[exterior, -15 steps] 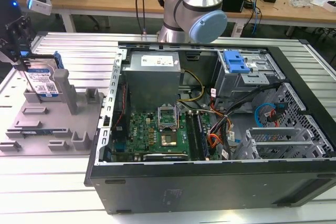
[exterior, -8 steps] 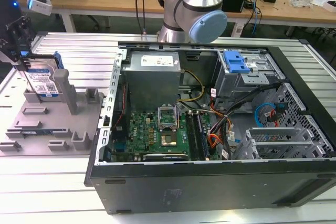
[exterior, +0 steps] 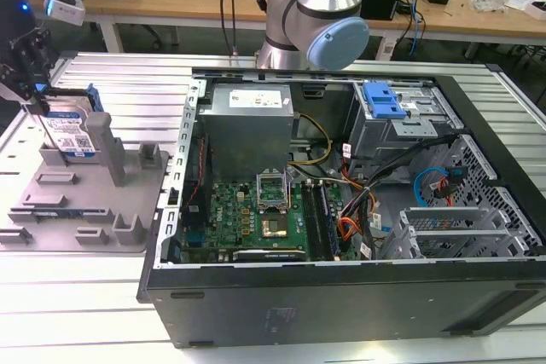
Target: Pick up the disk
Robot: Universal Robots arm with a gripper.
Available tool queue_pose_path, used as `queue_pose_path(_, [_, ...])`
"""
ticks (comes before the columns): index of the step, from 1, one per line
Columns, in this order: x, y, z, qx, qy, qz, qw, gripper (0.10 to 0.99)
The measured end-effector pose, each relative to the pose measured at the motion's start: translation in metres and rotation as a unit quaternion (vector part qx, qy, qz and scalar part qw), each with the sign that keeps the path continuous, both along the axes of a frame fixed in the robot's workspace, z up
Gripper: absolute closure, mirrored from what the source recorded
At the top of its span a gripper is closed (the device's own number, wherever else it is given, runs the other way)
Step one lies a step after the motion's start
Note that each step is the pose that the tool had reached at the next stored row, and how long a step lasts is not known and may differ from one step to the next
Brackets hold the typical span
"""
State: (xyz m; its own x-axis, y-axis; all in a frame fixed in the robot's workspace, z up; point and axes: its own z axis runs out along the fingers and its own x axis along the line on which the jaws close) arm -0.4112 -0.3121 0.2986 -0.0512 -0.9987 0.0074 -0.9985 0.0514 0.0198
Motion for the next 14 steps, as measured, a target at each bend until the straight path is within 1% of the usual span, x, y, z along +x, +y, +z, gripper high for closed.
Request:
queue_pose_path(10, [0.0000,0.0000,0.0000,-0.0001,0.0001,0.000,1.0000,0.718])
queue_pose_path(12, [0.0000,0.0000,0.0038,-0.0008,0.0010,0.000,1.0000,0.718])
queue_pose_path(14, [0.0000,0.0000,0.0080,-0.0010,0.0013,0.000,1.0000,0.718])
